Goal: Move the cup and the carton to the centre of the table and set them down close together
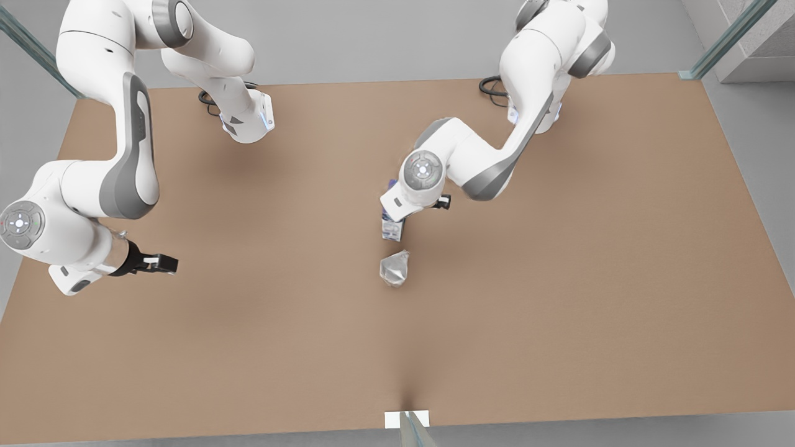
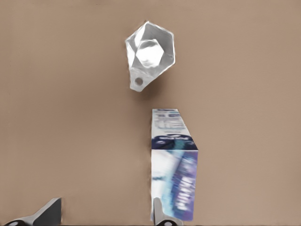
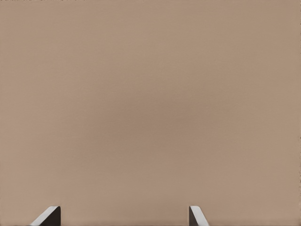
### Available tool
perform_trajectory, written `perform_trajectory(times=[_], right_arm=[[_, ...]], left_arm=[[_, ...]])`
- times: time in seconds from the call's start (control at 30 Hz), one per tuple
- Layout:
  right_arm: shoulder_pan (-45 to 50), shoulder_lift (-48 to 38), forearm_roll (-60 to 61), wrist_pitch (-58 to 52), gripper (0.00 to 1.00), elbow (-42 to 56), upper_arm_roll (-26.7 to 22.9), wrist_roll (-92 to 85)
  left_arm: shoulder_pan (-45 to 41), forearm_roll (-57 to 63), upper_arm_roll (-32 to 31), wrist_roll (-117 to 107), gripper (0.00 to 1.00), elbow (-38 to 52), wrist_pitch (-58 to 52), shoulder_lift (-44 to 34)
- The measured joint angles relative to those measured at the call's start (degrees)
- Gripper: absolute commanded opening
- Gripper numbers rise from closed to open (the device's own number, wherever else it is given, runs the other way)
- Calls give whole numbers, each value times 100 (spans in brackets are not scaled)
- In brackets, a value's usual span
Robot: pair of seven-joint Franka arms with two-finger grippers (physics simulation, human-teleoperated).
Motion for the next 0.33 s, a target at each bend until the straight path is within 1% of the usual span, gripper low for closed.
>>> perform_trajectory(times=[0.03, 0.07, 0.1, 0.13, 0.17, 0.2, 0.23, 0.27, 0.33], right_arm=[[-44, 2, -10, 49, 100, 45, -6, -6], [-73, -6, -17, 58, 100, 150, -9, 6], [-74, -70, -71, 55, 100, 211, -9, 130], [-102, -94, -73, 80, 100, 224, -17, 290], [-100, -87, -82, 82, 100, 230, -18, 276], [-105, -86, -82, 66, 100, 230, -18, 279], [-106, -95, -74, 64, 100, 230, -18, 249], [-103, -86, -53, 89, 100, 226, -18, 219], [-94, -86, -70, 90, 100, 222, -17, 218]], left_arm=[[-31, -10, 980, 118, 100, 27, 26, -98], [308, -30, 1487, 1129, 100, 146, 56, -97], [673, -44, 1739, 2146, 100, 163, 57, -98], [753, -49, 1994, 2617, 100, 227, 93, -277], [1193, -32, 1720, 2583, 100, 176, 101, -683], [1637, 108, 982, 2539, 100, -107, 101, -1046], [1820, 254, 770, 2549, 100, -552, 234, -1404], [1883, 361, 754, 2571, 100, -781, 463, -1572], [1889, 499, 724, 2606, 100, -802, 488, -1581]])
